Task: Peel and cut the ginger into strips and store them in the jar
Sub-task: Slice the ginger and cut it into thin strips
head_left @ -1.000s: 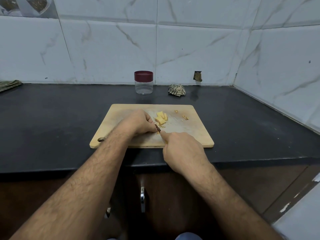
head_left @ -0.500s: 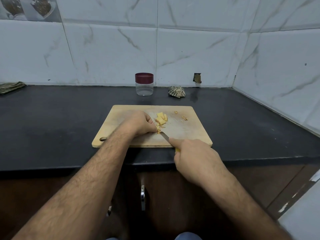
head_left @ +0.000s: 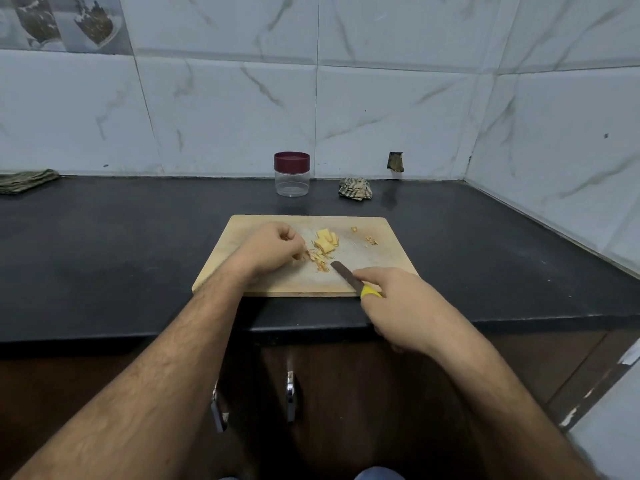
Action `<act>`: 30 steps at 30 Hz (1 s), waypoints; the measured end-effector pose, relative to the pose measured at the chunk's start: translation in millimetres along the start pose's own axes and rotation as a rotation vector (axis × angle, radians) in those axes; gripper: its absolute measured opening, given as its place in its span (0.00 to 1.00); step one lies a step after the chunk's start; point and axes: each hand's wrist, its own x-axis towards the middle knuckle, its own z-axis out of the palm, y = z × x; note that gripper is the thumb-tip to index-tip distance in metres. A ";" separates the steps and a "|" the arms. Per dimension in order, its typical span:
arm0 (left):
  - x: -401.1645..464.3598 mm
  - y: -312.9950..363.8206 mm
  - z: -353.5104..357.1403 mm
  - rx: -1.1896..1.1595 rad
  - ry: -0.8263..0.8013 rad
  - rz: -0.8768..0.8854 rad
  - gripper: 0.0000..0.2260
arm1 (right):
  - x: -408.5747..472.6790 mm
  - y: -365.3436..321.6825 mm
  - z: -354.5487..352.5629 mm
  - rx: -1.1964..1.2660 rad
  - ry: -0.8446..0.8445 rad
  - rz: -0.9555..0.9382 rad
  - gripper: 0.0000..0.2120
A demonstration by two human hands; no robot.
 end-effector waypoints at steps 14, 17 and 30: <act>-1.8 -13.7 3.3 0.021 0.249 0.059 0.08 | 41.5 -38.1 33.3 -0.168 0.083 -0.005 0.28; -4.8 -13.0 6.9 0.106 0.306 0.077 0.07 | 48.0 -45.1 36.7 -0.189 0.065 0.009 0.26; -11.6 -10.3 13.9 0.308 0.309 0.118 0.11 | 27.2 -28.1 39.7 -0.192 0.122 0.075 0.20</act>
